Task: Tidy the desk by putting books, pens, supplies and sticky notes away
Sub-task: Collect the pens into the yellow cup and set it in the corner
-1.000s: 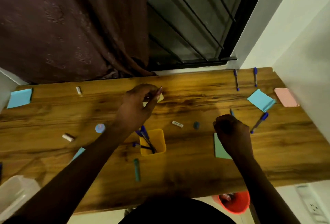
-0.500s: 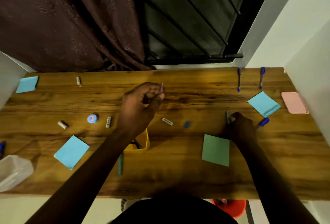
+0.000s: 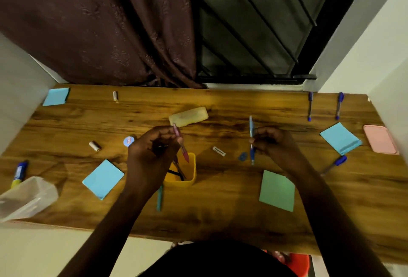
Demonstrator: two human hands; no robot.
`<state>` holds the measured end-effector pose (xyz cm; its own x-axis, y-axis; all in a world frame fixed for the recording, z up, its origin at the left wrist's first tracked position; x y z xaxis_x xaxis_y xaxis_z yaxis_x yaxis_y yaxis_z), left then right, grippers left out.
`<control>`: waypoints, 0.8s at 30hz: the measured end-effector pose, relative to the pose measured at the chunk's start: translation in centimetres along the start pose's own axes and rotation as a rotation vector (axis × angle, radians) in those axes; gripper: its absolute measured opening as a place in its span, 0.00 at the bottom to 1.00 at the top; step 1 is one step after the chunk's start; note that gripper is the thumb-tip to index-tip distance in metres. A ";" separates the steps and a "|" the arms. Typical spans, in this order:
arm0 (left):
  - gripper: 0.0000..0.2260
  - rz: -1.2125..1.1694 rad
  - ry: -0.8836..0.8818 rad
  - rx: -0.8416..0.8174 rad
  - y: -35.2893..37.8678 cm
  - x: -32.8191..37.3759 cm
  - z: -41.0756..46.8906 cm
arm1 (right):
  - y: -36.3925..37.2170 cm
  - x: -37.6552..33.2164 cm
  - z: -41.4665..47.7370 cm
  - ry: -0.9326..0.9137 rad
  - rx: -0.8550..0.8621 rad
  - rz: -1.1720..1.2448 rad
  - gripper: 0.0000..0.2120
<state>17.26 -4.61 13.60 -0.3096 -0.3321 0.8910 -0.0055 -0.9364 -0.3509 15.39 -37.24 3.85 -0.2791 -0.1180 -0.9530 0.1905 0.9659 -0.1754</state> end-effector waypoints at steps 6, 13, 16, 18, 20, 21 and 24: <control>0.10 -0.042 -0.091 0.096 -3.8 -1.5 -2.5 | 9.2 -4.8 -2.3 -0.014 -0.192 0.092 0.13; 0.08 0.008 -0.198 0.121 -6.0 -4.2 -4.7 | 16.0 -6.2 -3.9 -0.070 -0.236 -0.038 0.11; 0.09 0.053 -0.233 0.098 -6.0 -5.0 -5.3 | 17.6 -5.7 -4.0 -0.098 -0.220 -0.137 0.10; 0.10 0.053 -0.240 0.082 -5.8 -5.4 -5.7 | 18.4 -5.5 -4.3 -0.127 -0.206 -0.182 0.09; 0.10 0.016 -0.267 0.067 -5.6 -6.0 -6.0 | 19.2 -5.4 -4.5 -0.158 -0.205 -0.227 0.08; 0.10 0.016 -0.265 0.061 -5.5 -6.1 -6.1 | 19.4 -5.3 -4.6 -0.173 -0.202 -0.252 0.08; 0.07 0.005 -0.251 0.056 -5.5 -6.0 -6.1 | 19.9 -5.0 -4.7 -0.208 -0.184 -0.315 0.08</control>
<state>13.32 3.21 8.38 -0.0636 -0.3481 0.9353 0.0500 -0.9371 -0.3454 16.15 -16.35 6.33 -0.0978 -0.4404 -0.8925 -0.0501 0.8978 -0.4375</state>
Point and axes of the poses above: each hand's wrist, its own z-axis towards the middle knuckle, its own y-axis out of the palm, x = y × z, the point moved 8 cm from there along z, towards the middle knuckle, and after that the axes turned 1 degree about z, right-handed, at the moved point
